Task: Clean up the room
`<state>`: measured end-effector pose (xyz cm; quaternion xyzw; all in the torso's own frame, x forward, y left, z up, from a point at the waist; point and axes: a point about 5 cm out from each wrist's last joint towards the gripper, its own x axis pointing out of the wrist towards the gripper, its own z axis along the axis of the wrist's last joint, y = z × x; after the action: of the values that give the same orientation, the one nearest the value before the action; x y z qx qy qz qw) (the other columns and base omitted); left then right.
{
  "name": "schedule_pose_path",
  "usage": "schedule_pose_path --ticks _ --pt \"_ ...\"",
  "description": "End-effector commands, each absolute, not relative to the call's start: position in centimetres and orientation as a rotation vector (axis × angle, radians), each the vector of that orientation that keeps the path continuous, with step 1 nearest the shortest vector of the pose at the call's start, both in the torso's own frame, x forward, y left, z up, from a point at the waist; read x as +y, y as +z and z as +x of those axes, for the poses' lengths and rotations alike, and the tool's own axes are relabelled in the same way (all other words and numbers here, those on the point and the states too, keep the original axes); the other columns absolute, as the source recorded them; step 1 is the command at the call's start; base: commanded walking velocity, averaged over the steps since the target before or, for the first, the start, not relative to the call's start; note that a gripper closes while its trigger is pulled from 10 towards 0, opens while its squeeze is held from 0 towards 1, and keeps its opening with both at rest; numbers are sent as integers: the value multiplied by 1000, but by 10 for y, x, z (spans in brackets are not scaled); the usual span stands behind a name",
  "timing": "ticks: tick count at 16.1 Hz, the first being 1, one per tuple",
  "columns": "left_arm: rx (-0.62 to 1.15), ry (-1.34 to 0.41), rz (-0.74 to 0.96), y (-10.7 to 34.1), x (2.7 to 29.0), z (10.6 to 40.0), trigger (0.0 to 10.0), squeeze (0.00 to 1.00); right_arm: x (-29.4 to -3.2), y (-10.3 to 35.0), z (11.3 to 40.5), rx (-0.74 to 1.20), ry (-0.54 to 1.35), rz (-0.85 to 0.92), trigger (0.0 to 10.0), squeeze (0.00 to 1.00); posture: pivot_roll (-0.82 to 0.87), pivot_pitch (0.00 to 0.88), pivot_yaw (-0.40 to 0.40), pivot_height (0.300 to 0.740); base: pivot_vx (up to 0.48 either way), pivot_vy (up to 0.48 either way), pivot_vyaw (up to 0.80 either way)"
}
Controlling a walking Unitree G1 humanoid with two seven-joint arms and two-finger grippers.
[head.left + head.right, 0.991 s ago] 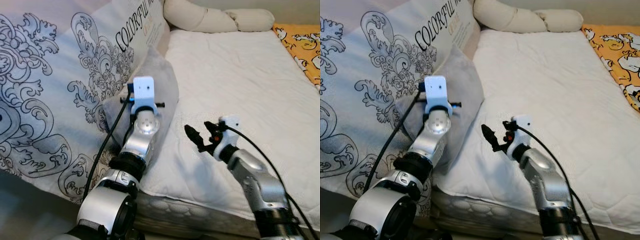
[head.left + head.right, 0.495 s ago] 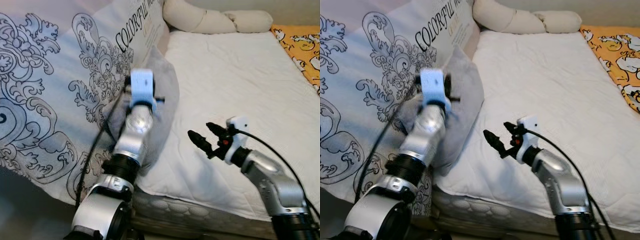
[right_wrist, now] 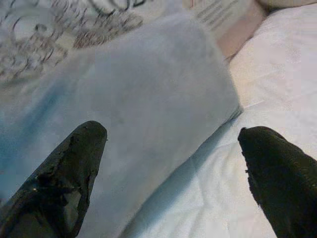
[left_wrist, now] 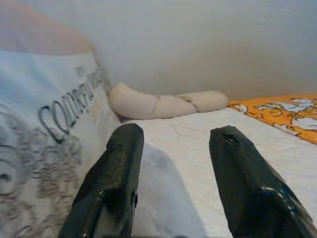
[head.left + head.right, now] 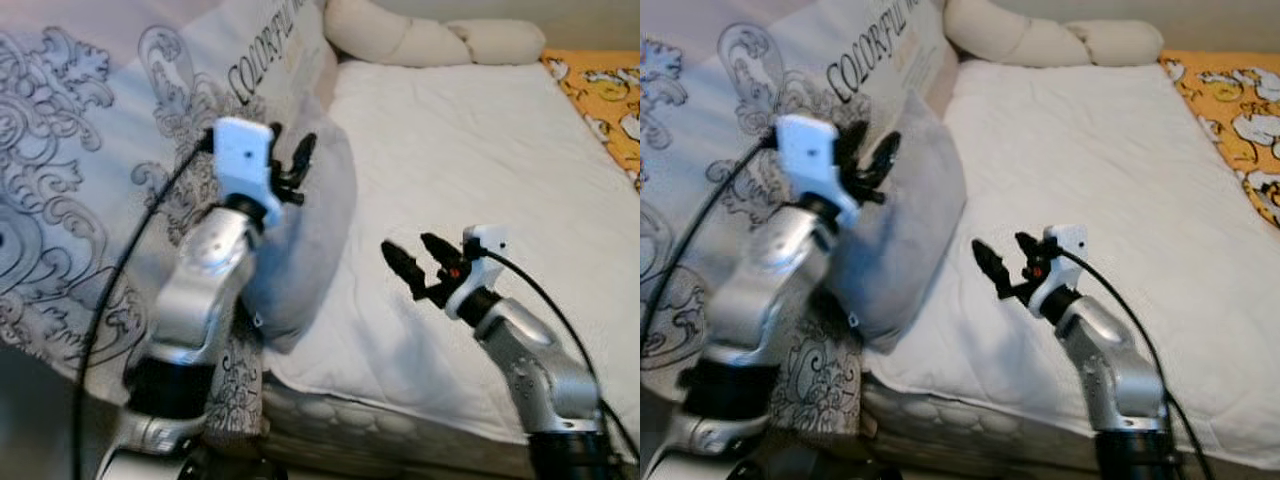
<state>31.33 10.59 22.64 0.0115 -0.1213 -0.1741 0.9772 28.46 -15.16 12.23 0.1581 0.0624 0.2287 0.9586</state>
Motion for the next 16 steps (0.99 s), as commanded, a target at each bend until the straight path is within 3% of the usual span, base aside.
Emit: schedule_pose_path --ticks 1,2,5,10,16 --pt "-228 -341 49 225 109 308 10000 518 -156 130 285 78 397 326 10000 557 -71 0 14 740 0 -480 0" --pt "-217 -327 68 221 113 305 10000 522 -155 129 285 76 372 334 10000 0 -65 0 12 740 0 -480 0" --pt "-83 -237 142 192 141 290 10000 533 -150 130 280 65 270 334 10000 0 -53 0 0 740 0 -480 0" --pt "-31 -159 150 183 157 276 10000 529 -141 131 271 69 282 319 10000 0 -37 0 0 740 0 -480 -448" --pt "56 -68 120 169 178 269 10000 522 -150 126 274 108 162 263 10000 0 -47 0 2 740 0 -480 0"
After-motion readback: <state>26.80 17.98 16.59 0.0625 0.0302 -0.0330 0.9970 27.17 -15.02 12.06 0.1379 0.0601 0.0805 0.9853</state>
